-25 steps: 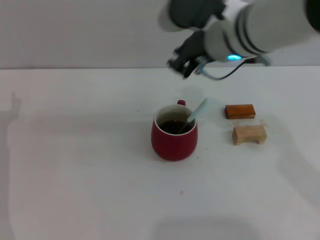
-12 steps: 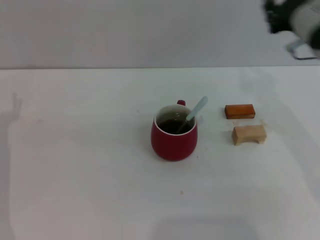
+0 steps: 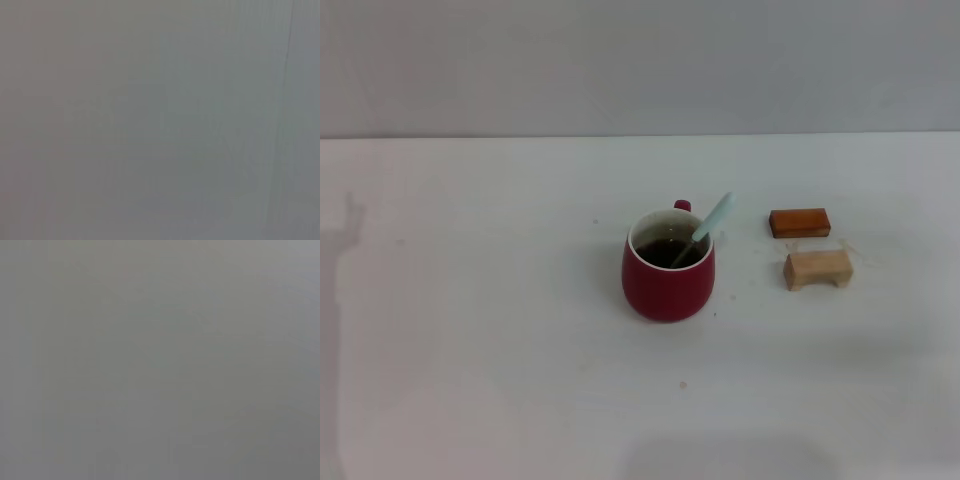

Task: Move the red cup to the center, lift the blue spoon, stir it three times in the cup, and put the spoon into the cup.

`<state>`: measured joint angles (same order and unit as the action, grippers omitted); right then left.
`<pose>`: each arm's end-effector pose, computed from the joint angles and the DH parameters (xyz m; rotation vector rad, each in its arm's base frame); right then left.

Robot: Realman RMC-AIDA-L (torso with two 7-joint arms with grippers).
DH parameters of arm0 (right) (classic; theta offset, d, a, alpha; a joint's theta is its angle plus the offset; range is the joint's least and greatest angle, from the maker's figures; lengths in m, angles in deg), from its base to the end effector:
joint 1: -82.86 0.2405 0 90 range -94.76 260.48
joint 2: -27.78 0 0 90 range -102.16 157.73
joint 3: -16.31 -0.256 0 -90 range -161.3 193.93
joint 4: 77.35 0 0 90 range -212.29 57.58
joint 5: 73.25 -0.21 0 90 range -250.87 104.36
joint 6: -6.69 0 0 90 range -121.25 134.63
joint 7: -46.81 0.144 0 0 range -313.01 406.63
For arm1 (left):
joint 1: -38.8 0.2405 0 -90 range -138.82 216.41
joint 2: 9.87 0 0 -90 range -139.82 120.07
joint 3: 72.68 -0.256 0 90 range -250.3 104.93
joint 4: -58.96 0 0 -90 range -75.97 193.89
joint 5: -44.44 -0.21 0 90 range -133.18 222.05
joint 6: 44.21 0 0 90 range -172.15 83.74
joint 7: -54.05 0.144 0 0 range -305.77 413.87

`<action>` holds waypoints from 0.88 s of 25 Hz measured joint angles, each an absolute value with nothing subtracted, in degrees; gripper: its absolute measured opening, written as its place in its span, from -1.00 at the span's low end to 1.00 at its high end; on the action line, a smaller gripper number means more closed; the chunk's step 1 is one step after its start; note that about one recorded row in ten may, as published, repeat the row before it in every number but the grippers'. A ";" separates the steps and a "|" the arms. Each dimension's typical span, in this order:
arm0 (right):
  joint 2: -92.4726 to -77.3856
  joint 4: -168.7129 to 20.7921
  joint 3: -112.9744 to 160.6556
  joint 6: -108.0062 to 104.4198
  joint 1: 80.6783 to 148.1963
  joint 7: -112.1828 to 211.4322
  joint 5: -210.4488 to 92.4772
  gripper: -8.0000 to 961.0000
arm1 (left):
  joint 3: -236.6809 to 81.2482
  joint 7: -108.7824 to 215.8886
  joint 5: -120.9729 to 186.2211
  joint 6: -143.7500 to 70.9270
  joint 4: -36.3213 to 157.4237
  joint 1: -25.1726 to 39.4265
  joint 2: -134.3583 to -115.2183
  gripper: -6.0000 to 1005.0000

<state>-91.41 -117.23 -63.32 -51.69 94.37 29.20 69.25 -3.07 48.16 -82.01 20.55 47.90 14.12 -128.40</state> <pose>0.3127 0.3361 0.0628 -1.2073 0.3594 0.5798 -0.3631 0.3391 0.0452 -1.1606 -0.6646 -0.6882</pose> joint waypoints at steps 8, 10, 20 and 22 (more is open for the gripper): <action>-91.20 -103.92 -64.00 -54.99 99.93 40.23 69.20 -0.40 | -3.44 48.16 -82.04 20.55 47.15 14.65 -128.44 0.72; -91.01 -103.35 -63.61 -55.08 100.25 40.39 69.89 -0.39 | -3.44 48.16 -82.04 20.55 47.15 14.65 -128.44 0.72; -90.99 -103.36 -66.81 -54.70 100.86 40.65 72.95 -0.09 | -4.14 48.16 -82.04 20.56 47.09 14.74 -128.57 0.72; -91.06 -103.25 -67.43 -54.81 100.79 40.66 72.91 0.10 | -4.17 48.16 -82.04 20.56 47.09 14.73 -128.57 0.72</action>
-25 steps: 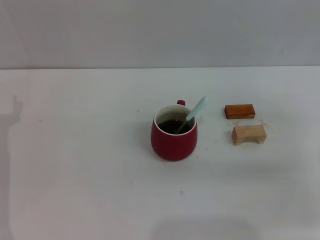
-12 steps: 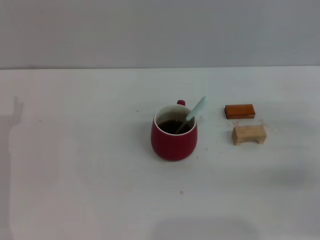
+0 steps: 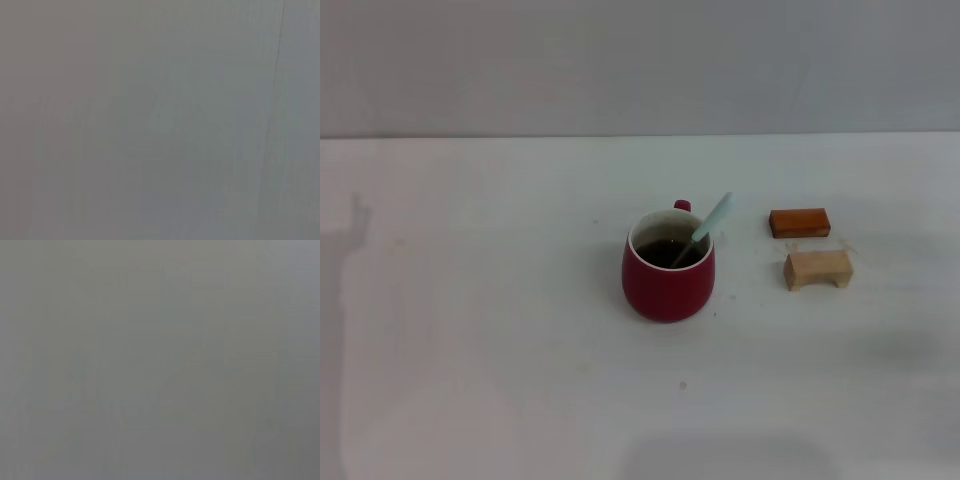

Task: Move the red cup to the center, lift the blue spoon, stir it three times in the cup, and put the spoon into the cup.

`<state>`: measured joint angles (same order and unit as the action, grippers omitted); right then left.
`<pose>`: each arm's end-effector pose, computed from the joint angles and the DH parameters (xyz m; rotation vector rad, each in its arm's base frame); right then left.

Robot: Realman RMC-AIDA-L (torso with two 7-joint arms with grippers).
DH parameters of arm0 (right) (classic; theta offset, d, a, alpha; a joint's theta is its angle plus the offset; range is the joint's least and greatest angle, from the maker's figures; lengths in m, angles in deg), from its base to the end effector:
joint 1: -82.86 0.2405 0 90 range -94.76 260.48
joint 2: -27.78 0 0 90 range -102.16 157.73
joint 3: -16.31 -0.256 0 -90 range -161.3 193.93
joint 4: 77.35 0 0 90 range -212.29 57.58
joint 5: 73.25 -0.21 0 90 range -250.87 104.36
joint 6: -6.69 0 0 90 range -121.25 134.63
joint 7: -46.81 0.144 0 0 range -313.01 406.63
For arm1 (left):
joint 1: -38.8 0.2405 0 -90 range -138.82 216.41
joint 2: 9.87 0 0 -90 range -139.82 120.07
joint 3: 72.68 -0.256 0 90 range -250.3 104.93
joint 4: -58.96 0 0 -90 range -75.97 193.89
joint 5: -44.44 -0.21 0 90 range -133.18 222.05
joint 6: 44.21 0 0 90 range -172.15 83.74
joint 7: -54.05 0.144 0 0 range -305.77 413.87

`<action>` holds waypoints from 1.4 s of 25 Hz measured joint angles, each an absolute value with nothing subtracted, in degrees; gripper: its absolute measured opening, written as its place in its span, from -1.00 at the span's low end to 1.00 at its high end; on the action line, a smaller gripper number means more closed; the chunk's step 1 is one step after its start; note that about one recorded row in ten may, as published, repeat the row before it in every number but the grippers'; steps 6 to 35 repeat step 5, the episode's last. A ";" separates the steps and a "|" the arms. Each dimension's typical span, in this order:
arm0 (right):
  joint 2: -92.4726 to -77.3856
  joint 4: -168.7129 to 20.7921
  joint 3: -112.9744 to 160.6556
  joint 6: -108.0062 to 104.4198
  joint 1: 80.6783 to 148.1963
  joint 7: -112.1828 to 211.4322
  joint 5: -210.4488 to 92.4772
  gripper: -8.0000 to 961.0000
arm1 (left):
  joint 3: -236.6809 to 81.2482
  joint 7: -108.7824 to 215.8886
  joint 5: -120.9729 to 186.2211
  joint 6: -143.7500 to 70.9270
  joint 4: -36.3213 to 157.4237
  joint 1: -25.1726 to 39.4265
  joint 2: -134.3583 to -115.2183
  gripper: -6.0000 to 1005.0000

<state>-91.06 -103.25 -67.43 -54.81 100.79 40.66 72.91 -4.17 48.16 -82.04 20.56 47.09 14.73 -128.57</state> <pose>0.3368 0.3430 0.0589 -1.2218 0.4472 0.6188 -0.3610 0.3374 0.0409 -1.1762 -0.6665 -0.6953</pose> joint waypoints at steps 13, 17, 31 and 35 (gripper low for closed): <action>-91.19 -103.12 -67.85 -54.85 100.48 40.69 72.75 0.40 | -4.79 48.16 -82.04 20.57 47.09 14.71 -128.54 0.72; -91.19 -103.12 -67.85 -54.85 100.48 40.69 72.75 0.40 | -4.79 48.16 -82.04 20.57 47.09 14.71 -128.54 0.72; -91.19 -103.12 -67.85 -54.85 100.48 40.69 72.75 0.40 | -4.79 48.16 -82.04 20.57 47.09 14.71 -128.54 0.72; -91.19 -103.12 -67.85 -54.85 100.48 40.69 72.75 0.40 | -4.79 48.16 -82.04 20.57 47.09 14.71 -128.54 0.72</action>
